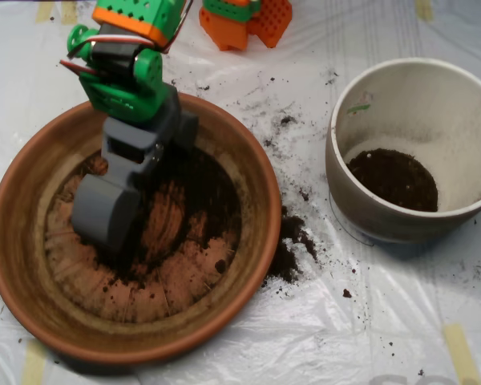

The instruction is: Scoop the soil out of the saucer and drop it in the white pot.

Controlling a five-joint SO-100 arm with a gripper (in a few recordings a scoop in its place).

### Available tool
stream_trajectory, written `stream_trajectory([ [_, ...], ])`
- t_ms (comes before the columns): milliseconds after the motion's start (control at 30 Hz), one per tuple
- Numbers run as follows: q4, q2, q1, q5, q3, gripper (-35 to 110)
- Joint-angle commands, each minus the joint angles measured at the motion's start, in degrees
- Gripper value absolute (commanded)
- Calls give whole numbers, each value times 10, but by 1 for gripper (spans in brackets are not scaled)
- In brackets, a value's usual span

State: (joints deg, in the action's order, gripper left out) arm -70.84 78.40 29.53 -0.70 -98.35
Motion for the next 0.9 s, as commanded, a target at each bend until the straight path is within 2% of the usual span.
stream_trajectory([
  [0, -35, -18, 13, 18, 105, 62],
  [167, -74, -99, 18, 18, 190, 61],
  [500, -99, -151, 13, -13, 228, 61],
  [867, -105, -161, 14, -26, 222, 41],
])
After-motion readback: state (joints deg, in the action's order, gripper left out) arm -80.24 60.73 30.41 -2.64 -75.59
